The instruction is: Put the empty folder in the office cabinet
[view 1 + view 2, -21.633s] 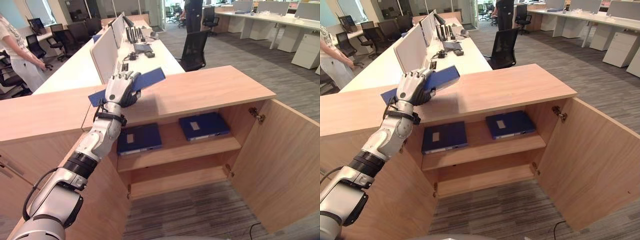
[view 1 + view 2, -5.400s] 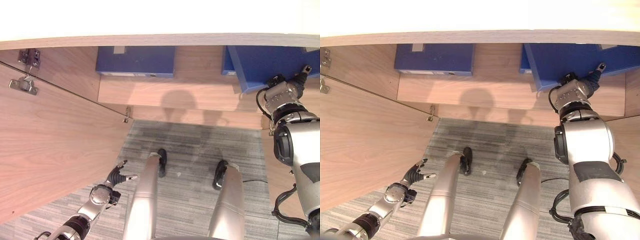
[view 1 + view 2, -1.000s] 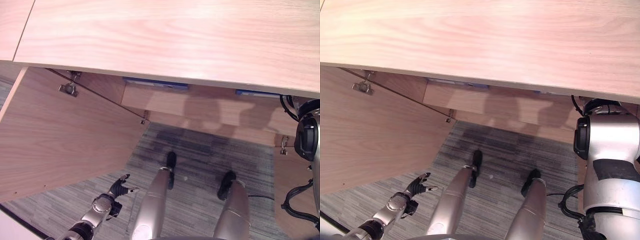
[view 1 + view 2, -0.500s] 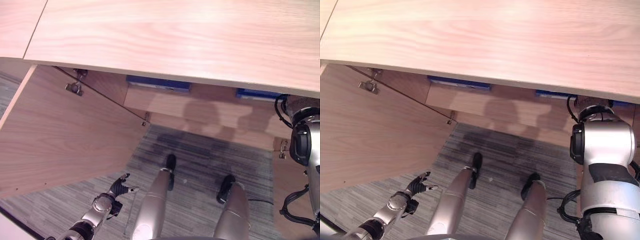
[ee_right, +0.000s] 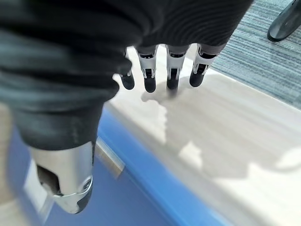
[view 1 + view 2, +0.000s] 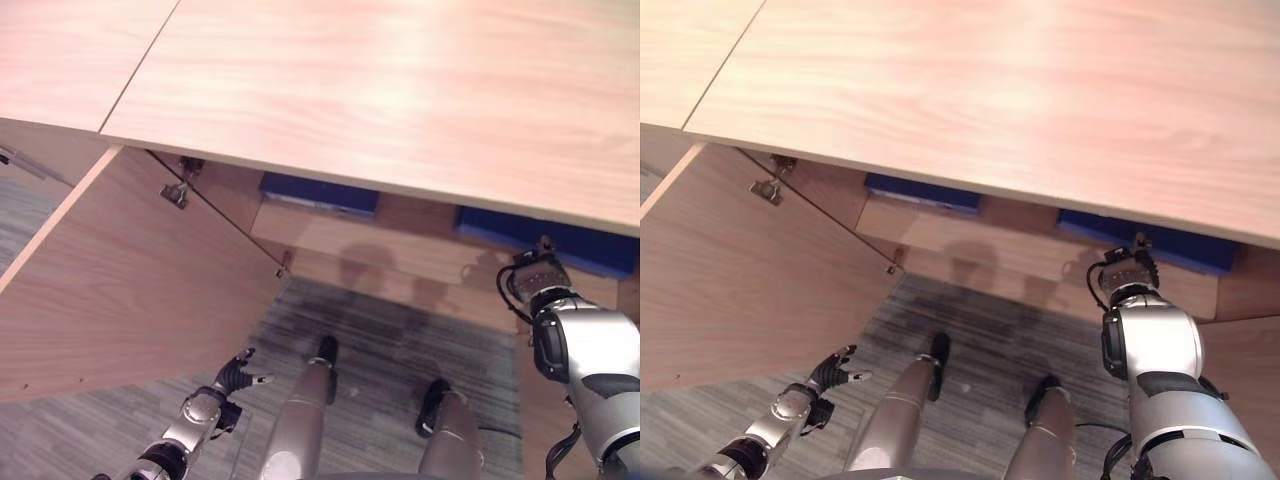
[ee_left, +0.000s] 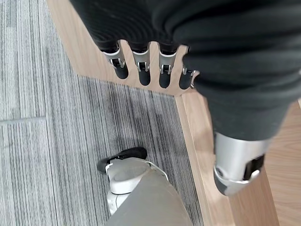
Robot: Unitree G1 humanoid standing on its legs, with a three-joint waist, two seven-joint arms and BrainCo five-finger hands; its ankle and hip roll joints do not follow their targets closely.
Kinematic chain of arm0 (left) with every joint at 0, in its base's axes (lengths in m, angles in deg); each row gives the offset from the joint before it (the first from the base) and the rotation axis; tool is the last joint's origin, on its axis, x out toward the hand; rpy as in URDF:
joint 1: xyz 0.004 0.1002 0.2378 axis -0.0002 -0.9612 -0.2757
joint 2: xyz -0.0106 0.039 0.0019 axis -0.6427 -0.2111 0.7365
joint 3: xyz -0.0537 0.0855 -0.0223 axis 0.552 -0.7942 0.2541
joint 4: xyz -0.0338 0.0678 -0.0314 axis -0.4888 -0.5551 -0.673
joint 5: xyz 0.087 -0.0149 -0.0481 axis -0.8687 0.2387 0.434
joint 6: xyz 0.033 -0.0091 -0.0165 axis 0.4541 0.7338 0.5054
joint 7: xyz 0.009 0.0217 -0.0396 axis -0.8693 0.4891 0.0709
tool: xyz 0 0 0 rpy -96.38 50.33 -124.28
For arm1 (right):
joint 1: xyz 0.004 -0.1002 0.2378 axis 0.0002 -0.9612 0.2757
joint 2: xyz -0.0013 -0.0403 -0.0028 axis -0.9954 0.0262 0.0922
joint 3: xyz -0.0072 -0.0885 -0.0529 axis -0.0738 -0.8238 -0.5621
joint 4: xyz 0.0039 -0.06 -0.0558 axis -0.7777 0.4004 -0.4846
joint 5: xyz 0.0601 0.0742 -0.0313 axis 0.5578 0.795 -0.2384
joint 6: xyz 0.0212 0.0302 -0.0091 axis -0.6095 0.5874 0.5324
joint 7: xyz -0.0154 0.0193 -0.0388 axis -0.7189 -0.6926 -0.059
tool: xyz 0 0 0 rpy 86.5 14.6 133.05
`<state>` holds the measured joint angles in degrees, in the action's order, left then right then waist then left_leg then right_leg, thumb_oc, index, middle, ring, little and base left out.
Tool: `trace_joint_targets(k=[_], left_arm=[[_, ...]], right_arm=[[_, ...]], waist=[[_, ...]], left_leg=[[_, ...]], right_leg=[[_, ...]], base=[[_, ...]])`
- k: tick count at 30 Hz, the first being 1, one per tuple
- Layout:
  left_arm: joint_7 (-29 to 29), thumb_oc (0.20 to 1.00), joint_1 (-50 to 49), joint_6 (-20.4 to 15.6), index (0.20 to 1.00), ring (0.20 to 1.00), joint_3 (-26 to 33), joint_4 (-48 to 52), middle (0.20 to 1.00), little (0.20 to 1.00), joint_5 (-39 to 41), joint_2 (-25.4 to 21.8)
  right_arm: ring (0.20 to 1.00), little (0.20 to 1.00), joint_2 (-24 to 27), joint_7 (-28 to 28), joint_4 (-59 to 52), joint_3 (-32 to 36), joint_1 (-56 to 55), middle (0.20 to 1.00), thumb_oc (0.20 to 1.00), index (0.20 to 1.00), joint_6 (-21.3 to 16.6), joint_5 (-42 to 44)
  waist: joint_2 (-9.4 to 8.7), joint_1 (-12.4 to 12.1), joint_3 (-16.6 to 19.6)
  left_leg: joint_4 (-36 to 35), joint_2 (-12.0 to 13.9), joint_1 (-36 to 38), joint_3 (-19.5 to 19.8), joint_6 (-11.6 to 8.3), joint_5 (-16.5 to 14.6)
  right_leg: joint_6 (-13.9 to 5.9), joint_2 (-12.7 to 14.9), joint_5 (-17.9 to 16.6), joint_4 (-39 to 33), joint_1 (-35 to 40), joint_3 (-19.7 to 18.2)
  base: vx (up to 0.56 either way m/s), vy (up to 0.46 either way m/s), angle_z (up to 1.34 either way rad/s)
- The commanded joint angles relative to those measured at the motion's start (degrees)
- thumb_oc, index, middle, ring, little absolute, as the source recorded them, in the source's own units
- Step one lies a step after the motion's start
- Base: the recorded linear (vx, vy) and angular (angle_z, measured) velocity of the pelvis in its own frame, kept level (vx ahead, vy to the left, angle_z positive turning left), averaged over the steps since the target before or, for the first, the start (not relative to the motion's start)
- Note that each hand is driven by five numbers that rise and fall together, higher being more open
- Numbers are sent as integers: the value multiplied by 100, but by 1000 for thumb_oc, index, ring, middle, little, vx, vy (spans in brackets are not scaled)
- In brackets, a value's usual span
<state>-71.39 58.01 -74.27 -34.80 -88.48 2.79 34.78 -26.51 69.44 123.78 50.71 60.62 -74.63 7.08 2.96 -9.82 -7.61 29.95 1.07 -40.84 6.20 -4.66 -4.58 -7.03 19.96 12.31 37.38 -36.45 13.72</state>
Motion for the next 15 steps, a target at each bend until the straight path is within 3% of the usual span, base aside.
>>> trace_joint_targets(k=[1, 2, 3, 15], left_arm=[[24, 1000, 60, -93, 1000, 1000, 390, -217, 1000, 1000, -119, -137], [28, 1000, 46, -81, 1000, 1000, 424, -288, 1000, 1000, -129, -120], [30, 1000, 26, -83, 1000, 1000, 455, -335, 1000, 1000, -150, -106], [26, 1000, -13, -88, 1000, 1000, 619, -794, 1000, 1000, -282, -54]], right_arm=[[1000, 1000, 318, -197, -209, 450, 172, 1000, 1000, 1000, -262, -203], [1000, 1000, 275, -244, -269, 464, 103, 1000, 1000, 1000, -291, -200], [1000, 1000, 224, -276, -301, 490, 25, 1000, 1000, 1000, -313, -195], [1000, 1000, 126, -442, -372, 500, -74, 1000, 1000, 1000, -463, -224]], waist=[[56, -188, -249], [6, -162, -192], [15, -190, -204], [-70, -172, -97]], left_leg=[[-624, 170, 146, 403, -313, 67], [-689, 186, 279, 415, -338, -63], [-751, 181, 306, 419, -319, 108], [-1007, 191, 600, 437, -358, 234]], right_leg=[[-380, -76, 493, -186, 1046, 122], [-405, -108, 603, -254, 1198, 111], [-384, -101, 435, -363, 1241, 182], [-399, -132, 298, -709, 1613, 355]], base=[[28, 0, 9], [39, 4, 9], [37, 2, 8], [2, 6, 2]])
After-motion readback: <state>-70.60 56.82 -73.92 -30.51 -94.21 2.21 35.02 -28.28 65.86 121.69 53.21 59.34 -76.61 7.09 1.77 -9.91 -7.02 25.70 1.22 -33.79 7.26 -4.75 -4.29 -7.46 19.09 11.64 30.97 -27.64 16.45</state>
